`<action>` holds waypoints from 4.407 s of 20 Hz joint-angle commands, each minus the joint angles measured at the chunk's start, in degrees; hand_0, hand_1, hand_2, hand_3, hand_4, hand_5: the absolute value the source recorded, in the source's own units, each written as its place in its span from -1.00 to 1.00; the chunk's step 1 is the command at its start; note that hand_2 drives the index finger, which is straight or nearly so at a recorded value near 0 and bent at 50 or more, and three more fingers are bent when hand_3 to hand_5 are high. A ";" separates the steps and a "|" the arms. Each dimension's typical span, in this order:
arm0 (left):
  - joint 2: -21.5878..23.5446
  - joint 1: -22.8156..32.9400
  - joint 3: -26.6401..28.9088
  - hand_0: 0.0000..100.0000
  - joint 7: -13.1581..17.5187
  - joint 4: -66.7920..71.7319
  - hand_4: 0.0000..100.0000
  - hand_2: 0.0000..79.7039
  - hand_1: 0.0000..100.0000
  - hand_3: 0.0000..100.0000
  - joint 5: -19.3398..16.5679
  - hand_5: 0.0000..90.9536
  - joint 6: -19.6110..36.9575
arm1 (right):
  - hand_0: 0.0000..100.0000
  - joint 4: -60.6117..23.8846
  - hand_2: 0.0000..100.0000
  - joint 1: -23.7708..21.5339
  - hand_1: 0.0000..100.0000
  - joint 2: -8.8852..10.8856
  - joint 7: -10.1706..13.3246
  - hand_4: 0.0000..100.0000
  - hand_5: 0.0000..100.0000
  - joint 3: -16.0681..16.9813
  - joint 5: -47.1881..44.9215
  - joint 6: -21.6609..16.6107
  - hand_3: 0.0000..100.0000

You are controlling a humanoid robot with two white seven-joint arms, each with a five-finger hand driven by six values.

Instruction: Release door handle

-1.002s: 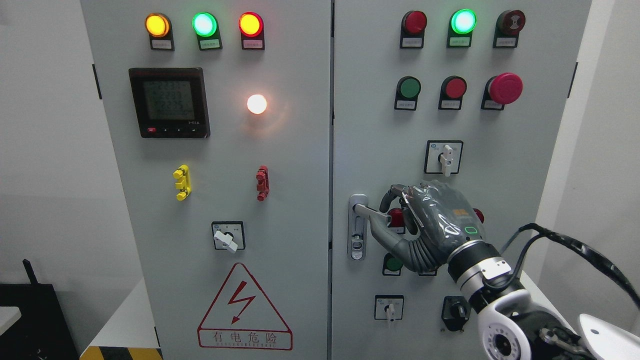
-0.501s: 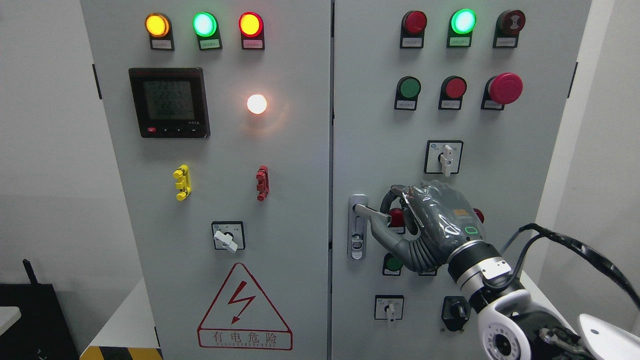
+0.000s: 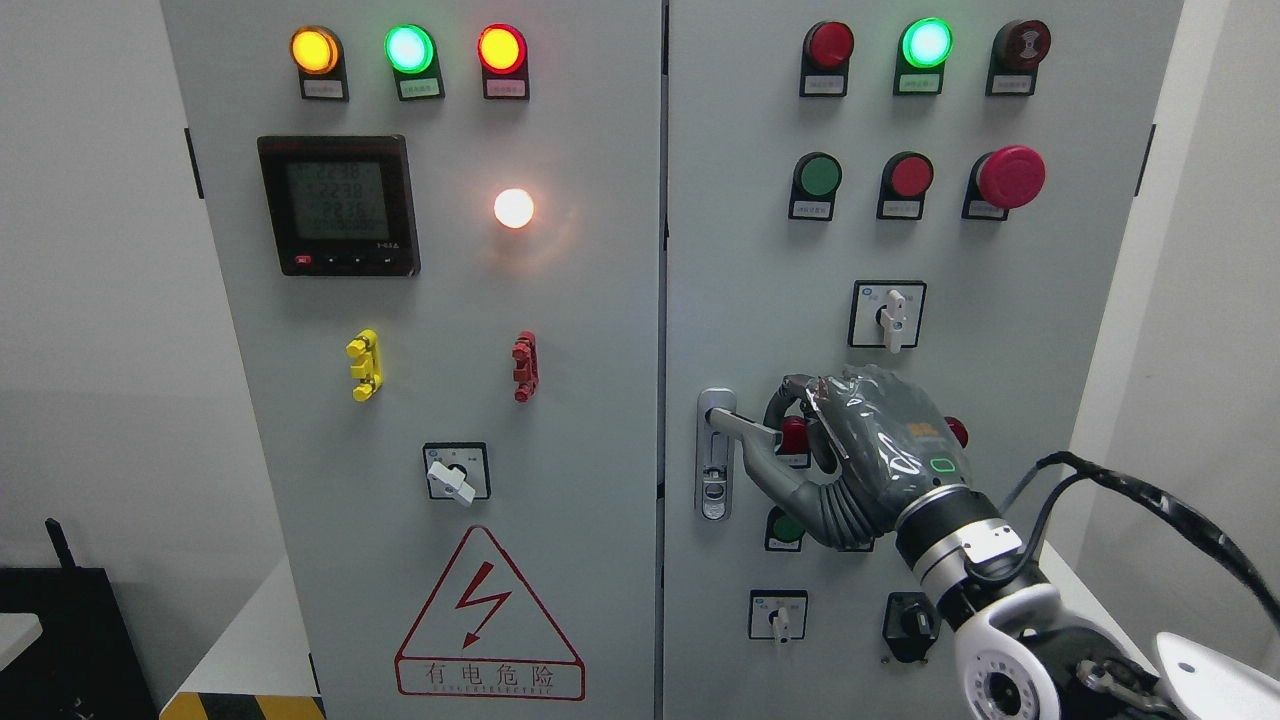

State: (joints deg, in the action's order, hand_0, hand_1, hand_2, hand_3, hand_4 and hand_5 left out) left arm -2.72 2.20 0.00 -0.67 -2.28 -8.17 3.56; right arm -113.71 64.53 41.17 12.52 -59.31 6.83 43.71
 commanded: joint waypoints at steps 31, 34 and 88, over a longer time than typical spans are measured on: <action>0.00 0.00 -1.41 -0.76 -0.03 0.00 -1.00 -1.00 -0.22 -1.00 0.00 -1.00 -0.05 | 0.16 0.77 0.06 -0.99 -0.41 -0.74 -0.04 0.97 1.00 0.42 -0.07 -0.03 1.00; 0.00 0.00 -1.41 -0.76 -0.03 0.00 -1.00 -1.00 -0.22 -1.00 0.00 -1.00 -0.05 | 0.16 0.77 0.07 -0.99 -0.40 -0.74 -0.04 0.97 1.00 0.51 -0.07 -0.03 1.00; 0.00 0.00 -1.41 -0.76 -0.03 0.00 -1.00 -1.00 -0.22 -1.00 0.00 -1.00 -0.05 | 0.19 0.07 0.37 -0.20 -0.36 -0.92 0.31 0.97 1.00 0.51 0.20 -0.55 1.00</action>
State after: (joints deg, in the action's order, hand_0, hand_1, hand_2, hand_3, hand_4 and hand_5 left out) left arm -2.72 2.20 0.00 -0.67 -2.28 -8.17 3.56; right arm -113.45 64.24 40.26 12.85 -59.26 6.89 43.16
